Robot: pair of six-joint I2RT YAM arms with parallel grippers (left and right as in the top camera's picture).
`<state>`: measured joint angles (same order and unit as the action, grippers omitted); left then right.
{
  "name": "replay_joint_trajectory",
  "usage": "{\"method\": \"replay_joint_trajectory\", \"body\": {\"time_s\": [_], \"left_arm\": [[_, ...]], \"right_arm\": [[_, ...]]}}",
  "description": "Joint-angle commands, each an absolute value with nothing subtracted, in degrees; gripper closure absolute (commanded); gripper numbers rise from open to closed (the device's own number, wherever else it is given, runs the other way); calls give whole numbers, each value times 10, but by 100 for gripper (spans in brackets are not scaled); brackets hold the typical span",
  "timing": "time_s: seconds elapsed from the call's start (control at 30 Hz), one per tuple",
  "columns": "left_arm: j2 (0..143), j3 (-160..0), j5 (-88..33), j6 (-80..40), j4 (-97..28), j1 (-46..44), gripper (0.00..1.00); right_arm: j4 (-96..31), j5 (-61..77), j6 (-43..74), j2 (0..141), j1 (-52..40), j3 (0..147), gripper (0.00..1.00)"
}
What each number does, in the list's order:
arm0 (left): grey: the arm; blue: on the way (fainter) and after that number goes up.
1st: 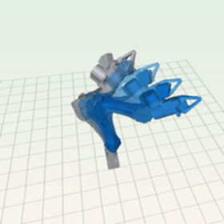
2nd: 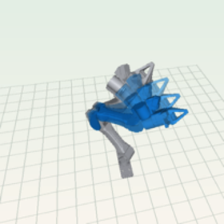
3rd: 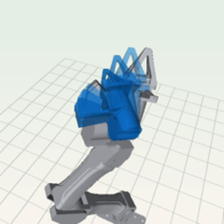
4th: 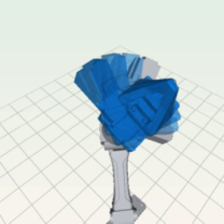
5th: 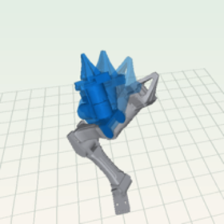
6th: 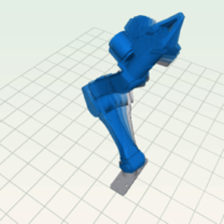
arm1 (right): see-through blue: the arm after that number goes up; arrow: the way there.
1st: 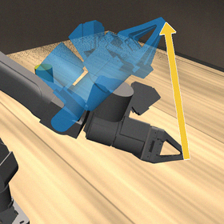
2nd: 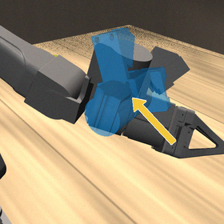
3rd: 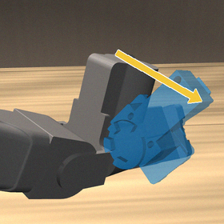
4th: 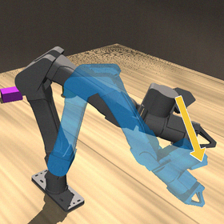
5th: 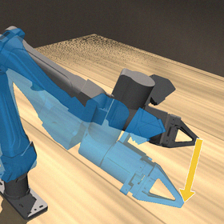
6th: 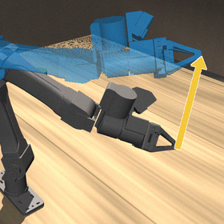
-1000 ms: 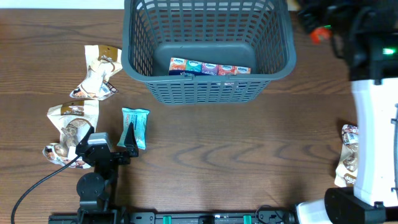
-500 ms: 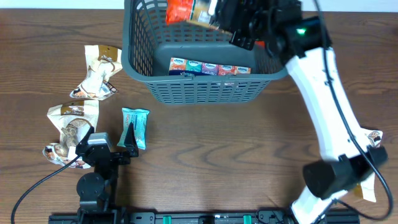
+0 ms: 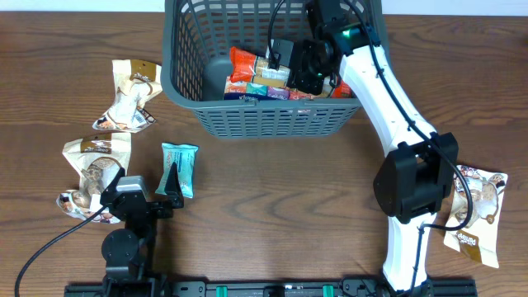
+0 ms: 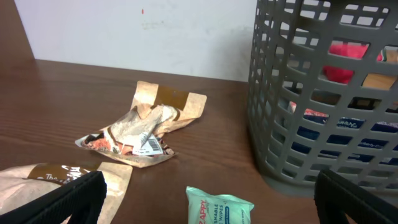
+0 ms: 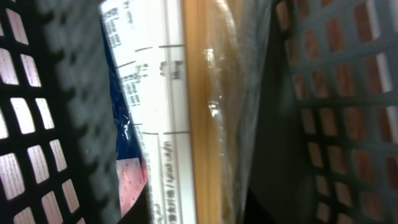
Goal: Pack container
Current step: 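Carry the long package with the right gripper into the basket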
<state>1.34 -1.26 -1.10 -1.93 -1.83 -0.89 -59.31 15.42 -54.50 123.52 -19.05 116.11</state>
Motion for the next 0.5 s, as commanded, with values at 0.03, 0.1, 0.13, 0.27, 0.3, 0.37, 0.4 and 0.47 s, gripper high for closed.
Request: {"method": "replay_joint_trajectory", "body": {"time_s": [0.03,0.1,0.13,0.27,0.3,0.37,0.4,0.47], "left_arm": [[14,-3,-9,-27,-40,-11,1],[14,-3,-9,-27,-40,-11,1],[14,-3,-9,-27,-40,-11,1],[14,-3,-9,-27,-40,-11,1],[14,-3,-9,-27,-40,-11,1],[14,-3,-9,-27,-40,-11,1],[14,-3,-9,-27,-40,-11,1],[14,-3,-9,-27,-40,-11,1]], "right_arm": [[-588,169,-523,1222,-195,1176,1],[-587,170,-519,1222,-195,1176,1],[-587,170,-513,1222,-195,1176,1],[-587,174,-438,1218,-196,1179,1],[-587,174,-413,1216,-197,1181,1],[-580,174,-380,1203,-198,1190,1],[-571,174,-362,1194,-197,1197,1],[-555,174,-321,1176,-196,1215,1]]}}
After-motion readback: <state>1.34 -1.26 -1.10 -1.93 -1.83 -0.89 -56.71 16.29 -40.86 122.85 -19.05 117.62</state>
